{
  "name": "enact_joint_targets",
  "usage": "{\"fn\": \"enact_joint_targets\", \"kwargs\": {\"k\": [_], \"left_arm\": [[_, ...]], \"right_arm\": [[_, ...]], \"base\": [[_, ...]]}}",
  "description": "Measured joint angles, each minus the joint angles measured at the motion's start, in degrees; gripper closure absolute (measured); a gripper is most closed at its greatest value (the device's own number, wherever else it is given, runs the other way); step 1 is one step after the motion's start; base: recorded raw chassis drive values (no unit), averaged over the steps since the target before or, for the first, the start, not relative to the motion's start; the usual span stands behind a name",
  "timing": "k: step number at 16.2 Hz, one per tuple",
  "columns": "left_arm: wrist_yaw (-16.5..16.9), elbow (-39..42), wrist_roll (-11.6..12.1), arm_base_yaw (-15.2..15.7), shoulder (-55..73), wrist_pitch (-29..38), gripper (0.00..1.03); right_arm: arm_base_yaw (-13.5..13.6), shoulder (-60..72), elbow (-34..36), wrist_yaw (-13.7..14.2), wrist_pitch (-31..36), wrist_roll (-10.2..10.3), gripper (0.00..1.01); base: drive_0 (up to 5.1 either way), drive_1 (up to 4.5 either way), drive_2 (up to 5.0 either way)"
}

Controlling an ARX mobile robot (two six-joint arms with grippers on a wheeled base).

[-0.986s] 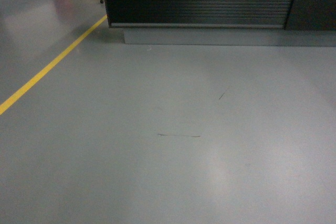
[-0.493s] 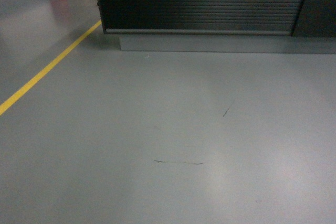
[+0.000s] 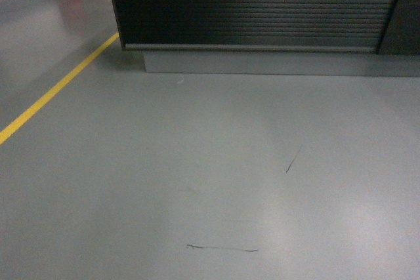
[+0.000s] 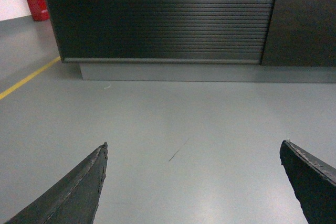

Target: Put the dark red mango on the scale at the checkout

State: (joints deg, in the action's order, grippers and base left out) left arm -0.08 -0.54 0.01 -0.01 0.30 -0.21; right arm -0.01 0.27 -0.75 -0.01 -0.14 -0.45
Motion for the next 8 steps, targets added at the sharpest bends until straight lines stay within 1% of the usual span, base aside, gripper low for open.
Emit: {"fn": "enact_joint_targets", "kwargs": {"k": [8], "left_arm": [[0.0,0.0,0.0,0.0,0.0,-0.2,0.05]], "right_arm": [[0.0,0.0,0.0,0.0,0.0,0.0,0.03]], "base": [[0.0,4.24,-4.3]]}}
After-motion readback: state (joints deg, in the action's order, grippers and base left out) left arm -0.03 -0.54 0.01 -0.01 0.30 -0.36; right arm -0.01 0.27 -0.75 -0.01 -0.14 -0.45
